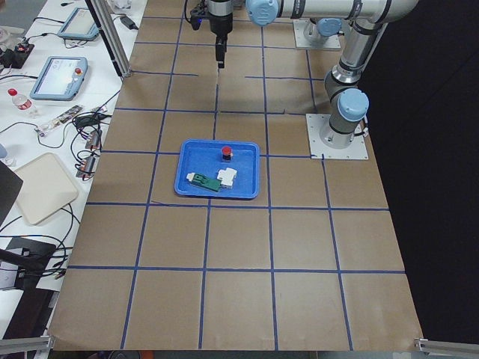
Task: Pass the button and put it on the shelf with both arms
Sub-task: 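Move the left gripper down over the red push button in the tray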
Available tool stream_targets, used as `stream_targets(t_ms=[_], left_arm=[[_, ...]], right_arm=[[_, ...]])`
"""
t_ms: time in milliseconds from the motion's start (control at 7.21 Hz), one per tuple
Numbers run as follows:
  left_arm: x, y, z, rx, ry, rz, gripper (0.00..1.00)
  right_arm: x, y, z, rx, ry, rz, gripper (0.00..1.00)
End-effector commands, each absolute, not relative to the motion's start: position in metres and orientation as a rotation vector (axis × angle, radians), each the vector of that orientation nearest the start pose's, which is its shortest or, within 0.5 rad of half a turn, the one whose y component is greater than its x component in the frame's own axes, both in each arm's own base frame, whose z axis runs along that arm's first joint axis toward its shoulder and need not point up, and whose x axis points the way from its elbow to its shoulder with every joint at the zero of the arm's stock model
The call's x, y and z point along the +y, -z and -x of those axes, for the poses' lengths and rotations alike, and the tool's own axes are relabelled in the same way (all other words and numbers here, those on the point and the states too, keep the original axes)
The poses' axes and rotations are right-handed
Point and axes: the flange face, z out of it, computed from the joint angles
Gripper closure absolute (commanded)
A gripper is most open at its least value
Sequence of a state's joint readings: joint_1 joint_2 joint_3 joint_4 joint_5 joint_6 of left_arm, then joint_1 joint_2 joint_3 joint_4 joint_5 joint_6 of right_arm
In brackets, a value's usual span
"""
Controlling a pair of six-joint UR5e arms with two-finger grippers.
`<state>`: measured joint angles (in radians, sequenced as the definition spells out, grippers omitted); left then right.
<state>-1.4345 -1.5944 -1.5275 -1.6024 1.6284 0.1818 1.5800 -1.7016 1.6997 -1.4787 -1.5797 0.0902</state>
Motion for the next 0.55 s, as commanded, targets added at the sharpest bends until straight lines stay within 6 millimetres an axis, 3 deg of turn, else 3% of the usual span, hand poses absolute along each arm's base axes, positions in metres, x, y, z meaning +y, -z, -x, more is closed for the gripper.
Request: stream_targets(t_ms=[0, 277, 416], left_arm=[[-0.533, -0.467, -0.015, 3.088, -0.097, -0.142, 0.00], [-0.554, -0.417, -0.082, 3.119, -0.185, -0.146, 0.00], [-0.561, -0.395, -0.102, 3.111, -0.163, -0.145, 0.00]], right_arm=[[-0.426, -0.477, -0.137, 3.143, -0.140, -0.128, 0.00], [-0.425, -0.476, -0.137, 3.142, -0.142, -0.128, 0.00], [-0.426, -0.477, -0.137, 3.142, -0.140, -0.125, 0.00]])
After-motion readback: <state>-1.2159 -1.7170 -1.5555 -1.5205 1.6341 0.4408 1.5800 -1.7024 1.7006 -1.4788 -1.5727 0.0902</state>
